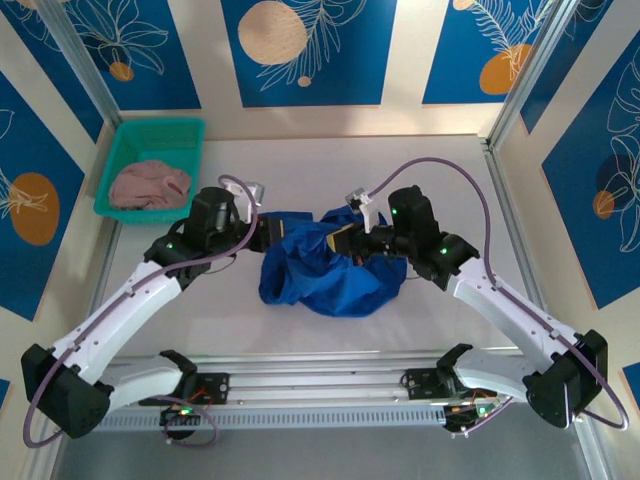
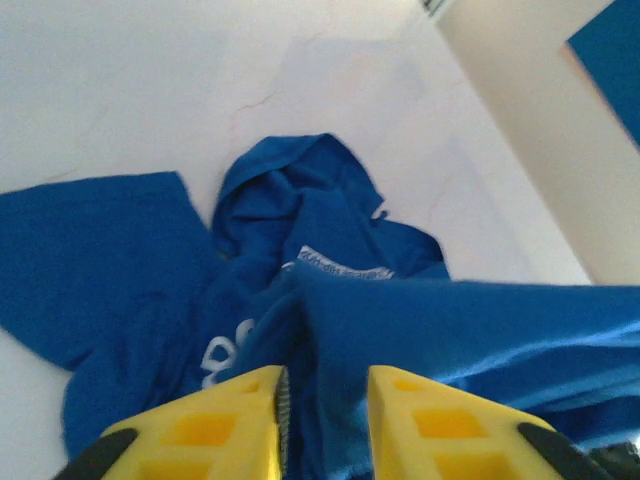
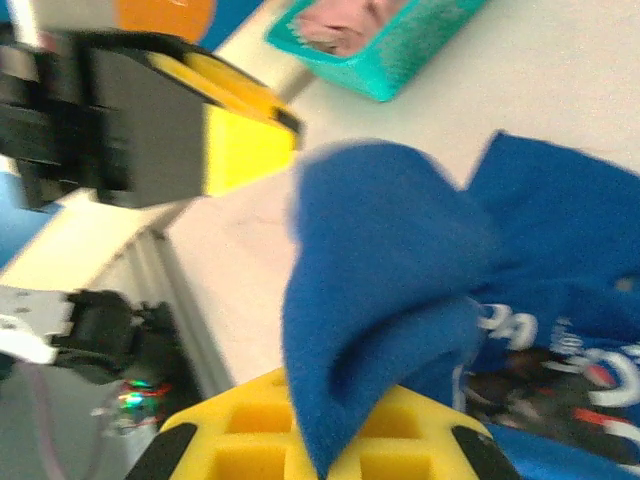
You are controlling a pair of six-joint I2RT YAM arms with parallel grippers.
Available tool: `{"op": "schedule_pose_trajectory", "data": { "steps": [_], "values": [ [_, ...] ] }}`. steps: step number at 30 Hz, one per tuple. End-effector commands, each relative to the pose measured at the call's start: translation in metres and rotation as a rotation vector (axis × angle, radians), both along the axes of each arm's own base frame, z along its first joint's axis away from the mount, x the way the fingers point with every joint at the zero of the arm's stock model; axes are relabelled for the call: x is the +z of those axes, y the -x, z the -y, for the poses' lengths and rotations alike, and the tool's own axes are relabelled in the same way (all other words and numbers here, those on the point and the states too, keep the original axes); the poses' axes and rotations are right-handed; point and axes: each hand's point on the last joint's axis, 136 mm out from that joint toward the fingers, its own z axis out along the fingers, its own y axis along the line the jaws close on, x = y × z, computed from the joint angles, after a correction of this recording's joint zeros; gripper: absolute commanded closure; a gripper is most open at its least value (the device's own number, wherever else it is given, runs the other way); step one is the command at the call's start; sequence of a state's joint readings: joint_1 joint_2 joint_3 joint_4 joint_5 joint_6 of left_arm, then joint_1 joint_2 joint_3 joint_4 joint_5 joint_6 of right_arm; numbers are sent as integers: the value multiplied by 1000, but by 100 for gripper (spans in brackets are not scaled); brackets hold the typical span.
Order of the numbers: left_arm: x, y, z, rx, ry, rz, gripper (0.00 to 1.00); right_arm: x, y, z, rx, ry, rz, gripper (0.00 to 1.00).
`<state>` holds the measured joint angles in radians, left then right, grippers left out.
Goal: Fold the inside-out t-shirt
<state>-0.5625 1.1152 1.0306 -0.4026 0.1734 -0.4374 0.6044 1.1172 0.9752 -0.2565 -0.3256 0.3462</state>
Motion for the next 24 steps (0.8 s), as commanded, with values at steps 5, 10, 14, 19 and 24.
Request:
{"op": "schedule_pose_trajectory", "data": {
  "steps": [5,10,14,19,24],
  "values": [
    [17,33,-4,-87,-83,142,50,21,4,-6,73,-153,-152,100],
    [4,71,29,-273,-14,73,46,23,-4,0,41,-163,-159,100],
    [-16,69,52,-318,17,-14,44,22,-7,2,31,-165,-159,100],
    [-16,51,75,-319,78,-29,43,23,-4,3,26,-167,-150,100],
    [-32,39,82,-289,74,-62,46,24,-2,6,24,-180,-139,100]
  ]
}}
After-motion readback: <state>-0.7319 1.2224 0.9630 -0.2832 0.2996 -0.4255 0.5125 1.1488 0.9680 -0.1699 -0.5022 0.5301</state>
